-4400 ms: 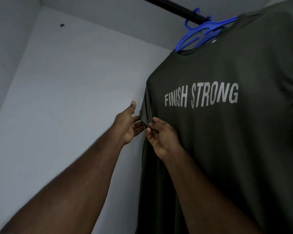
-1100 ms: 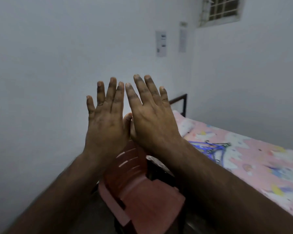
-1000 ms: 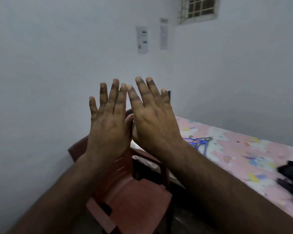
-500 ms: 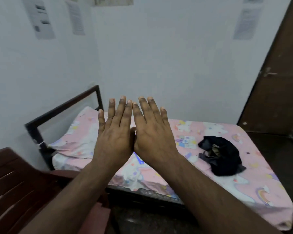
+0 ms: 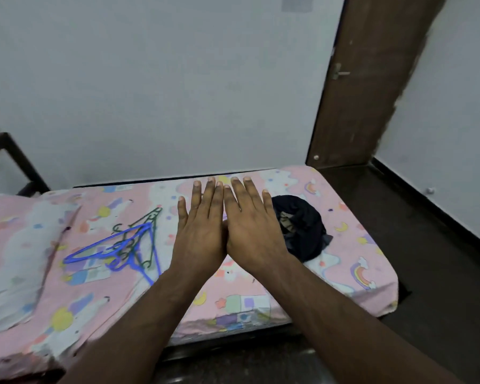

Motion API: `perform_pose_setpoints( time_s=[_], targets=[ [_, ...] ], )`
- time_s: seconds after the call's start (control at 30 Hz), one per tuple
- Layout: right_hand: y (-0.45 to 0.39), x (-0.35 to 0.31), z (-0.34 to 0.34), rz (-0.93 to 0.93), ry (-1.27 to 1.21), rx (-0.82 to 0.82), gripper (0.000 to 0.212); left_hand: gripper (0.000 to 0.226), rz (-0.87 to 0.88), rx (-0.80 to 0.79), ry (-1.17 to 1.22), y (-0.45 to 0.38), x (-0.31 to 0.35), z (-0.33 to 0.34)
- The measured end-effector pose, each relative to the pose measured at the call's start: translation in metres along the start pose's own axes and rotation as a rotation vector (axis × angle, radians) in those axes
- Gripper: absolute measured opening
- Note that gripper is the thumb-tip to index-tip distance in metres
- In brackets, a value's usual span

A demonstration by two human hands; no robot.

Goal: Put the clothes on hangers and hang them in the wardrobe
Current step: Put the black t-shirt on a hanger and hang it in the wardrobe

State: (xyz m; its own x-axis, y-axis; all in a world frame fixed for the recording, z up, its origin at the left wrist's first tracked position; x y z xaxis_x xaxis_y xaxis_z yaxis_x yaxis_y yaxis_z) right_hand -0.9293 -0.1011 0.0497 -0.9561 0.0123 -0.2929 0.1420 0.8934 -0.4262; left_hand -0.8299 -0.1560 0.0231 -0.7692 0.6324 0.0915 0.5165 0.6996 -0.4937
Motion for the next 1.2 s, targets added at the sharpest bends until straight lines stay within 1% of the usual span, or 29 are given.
perform_pose_setpoints(
  time_s=[0.17, 0.3, 0.4, 0.53, 0.67, 0.77, 0.83, 0.93, 0.97, 1.03, 1.07, 1.13, 1.17, 1.2],
  targets=[
    [-0.038, 0.068, 0.03, 0.154, -0.003, -0.107, 0.066, 0.073, 0.072, -0.099, 0.087, -0.06, 0.014, 0.069],
    [-0.055, 0.127, 0.063, 0.283, -0.025, -0.192, 0.065, 0.072, 0.13, -0.197, 0.068, -0.094, 0.027, 0.134],
    [-0.067, 0.18, 0.088, 0.377, -0.051, -0.249, 0.062, 0.071, 0.151, -0.312, 0.052, -0.12, 0.043, 0.187],
    [-0.078, 0.267, 0.12, 0.573, -0.171, -0.33, 0.066, 0.071, 0.134, -0.435, 0.072, -0.157, 0.074, 0.255],
    [-0.088, 0.363, 0.151, 0.804, -0.351, -0.373, 0.067, 0.069, 0.115, -0.594, 0.056, -0.193, 0.111, 0.332],
    [-0.102, 0.426, 0.178, 0.933, -0.45, -0.406, 0.071, 0.068, 0.108, -0.686, 0.08, -0.214, 0.136, 0.387],
    [-0.112, 0.463, 0.196, 0.995, -0.484, -0.398, 0.07, 0.067, 0.087, -0.739, 0.113, -0.226, 0.151, 0.422],
    [-0.126, 0.509, 0.219, 1.043, -0.512, -0.358, 0.062, 0.065, 0.019, -0.802, 0.196, -0.241, 0.166, 0.463],
    [-0.13, 0.521, 0.227, 1.064, -0.528, -0.348, 0.063, 0.065, -0.016, -0.812, 0.225, -0.245, 0.169, 0.474],
    [-0.137, 0.54, 0.246, 1.107, -0.578, -0.333, 0.071, 0.063, -0.125, -0.869, 0.284, -0.251, 0.169, 0.503],
    [-0.139, 0.547, 0.256, 1.129, -0.605, -0.329, 0.078, 0.061, -0.206, -0.891, 0.341, -0.252, 0.167, 0.516],
    [-0.14, 0.558, 0.276, 1.191, -0.648, -0.336, 0.089, 0.05, -0.44, -0.932, 0.511, -0.256, 0.164, 0.535],
    [-0.139, 0.562, 0.285, 1.231, -0.67, -0.328, 0.088, 0.045, -0.55, -0.961, 0.574, -0.259, 0.161, 0.541],
    [-0.138, 0.565, 0.292, 1.287, -0.709, -0.302, 0.082, 0.044, -0.652, -0.987, 0.629, -0.262, 0.159, 0.545]
  ],
)
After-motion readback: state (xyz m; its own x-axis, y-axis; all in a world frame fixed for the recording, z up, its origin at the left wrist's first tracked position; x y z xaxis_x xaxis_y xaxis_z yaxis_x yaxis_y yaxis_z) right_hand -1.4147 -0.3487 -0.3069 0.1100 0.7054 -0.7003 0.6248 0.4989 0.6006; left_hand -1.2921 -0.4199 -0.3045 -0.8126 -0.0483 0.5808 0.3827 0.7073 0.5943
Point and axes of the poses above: each hand's wrist, its own y-axis away from the middle knuckle, its own z-axis out of the palm, x = y × z, the point moved 2 cm from there along -y, towards the middle knuckle, and after that the axes turned 10 degrees about -y, right-handed, at the moved point
